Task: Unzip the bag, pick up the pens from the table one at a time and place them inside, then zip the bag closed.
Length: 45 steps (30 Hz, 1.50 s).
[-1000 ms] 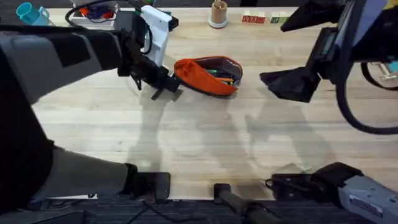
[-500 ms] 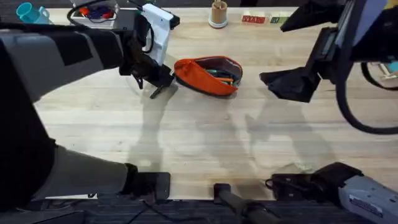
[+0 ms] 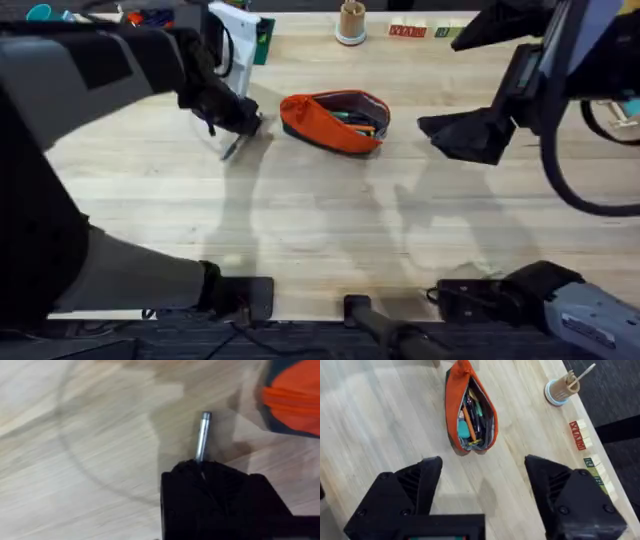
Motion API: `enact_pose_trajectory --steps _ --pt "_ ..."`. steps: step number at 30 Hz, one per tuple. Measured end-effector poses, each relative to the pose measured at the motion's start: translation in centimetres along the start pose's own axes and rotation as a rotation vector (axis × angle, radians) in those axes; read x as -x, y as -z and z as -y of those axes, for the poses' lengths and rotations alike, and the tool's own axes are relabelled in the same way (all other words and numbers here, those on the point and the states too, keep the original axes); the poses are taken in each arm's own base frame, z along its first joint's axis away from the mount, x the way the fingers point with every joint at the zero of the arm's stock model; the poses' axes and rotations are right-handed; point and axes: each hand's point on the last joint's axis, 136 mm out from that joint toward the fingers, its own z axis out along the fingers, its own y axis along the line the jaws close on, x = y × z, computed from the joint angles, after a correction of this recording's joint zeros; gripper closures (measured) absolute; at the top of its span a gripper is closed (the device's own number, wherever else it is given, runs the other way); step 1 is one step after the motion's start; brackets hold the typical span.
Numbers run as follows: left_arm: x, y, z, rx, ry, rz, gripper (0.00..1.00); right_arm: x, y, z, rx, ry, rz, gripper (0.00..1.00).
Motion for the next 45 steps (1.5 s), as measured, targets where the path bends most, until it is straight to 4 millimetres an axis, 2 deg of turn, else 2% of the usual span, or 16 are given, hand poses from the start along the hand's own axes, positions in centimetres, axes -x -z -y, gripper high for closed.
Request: enact_pose_trajectory --steps 4,9,12,16,22,28,33,39,45 --pt "1.9 2.5 -1.6 0.068 0.000 0.027 0.959 0.0 0.0 0.0 0.000 0.000 0.000 0.004" --pt "4.4 7.7 -2.6 0.123 -0.048 0.085 0.959 0.0 0.0 0.0 0.000 0.000 0.000 0.004" --pt "4.9 10.2 -2.3 0.126 -0.115 0.077 0.959 0.0 0.0 0.0 0.000 0.000 0.000 0.005" --pt "5.5 12.1 -1.1 0.116 -0.202 0.064 0.959 0.0 0.0 0.0 0.000 0.000 0.000 0.004" --pt "6.6 14.9 1.6 0.100 -0.360 0.065 0.959 0.0 0.0 0.0 0.000 0.000 0.000 0.004" --pt "8.8 16.9 5.5 0.090 -0.545 0.130 0.959 0.0 0.0 0.0 0.000 0.000 0.000 0.003" --pt "9.5 17.3 8.9 0.061 -0.710 0.161 0.959 0.0 0.0 0.0 0.000 0.000 0.000 0.003" --pt "9.5 17.6 13.0 -0.061 -0.943 0.231 0.959 0.0 0.0 0.0 0.000 0.000 0.000 0.004" --pt "9.6 18.1 15.3 -0.165 -1.088 0.314 0.959 0.0 0.0 0.0 0.000 0.000 0.000 0.004"
